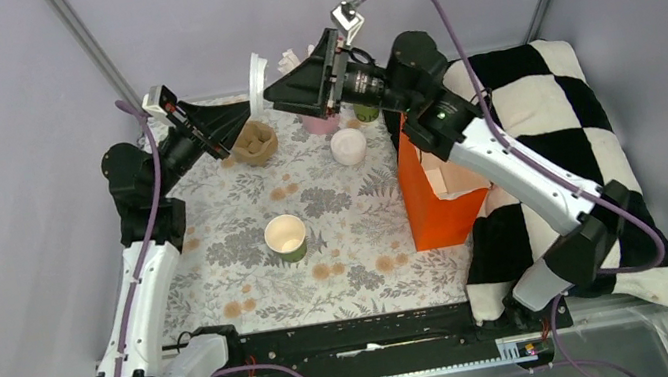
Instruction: Pack the takeout coffee
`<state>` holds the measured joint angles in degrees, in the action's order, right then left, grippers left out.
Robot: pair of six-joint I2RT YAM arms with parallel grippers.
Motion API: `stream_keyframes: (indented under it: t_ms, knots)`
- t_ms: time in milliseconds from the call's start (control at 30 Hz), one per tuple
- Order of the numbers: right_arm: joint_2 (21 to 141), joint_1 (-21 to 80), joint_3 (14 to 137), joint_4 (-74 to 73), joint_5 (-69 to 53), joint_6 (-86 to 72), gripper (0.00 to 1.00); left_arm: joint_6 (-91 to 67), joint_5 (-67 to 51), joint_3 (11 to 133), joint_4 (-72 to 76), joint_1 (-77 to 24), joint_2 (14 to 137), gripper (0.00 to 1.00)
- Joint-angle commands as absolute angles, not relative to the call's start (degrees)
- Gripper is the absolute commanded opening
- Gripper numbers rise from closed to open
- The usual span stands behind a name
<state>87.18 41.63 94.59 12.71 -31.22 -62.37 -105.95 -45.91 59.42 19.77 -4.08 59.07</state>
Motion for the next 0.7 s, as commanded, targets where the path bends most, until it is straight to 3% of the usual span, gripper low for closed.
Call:
stream_keyframes:
  t_ms: [0,667]
  knots:
    - [89.5,41.5,97.4,20.3,-34.0,-65.9,1.00,-109.0,-47.2,59.8,25.3,-3.8,59.4,0.00]
    - [90.2,41.5,94.3,28.5,-29.9,-69.1,1.00,-109.9,-48.3,58.5,27.2,-3.8,60.6,0.00]
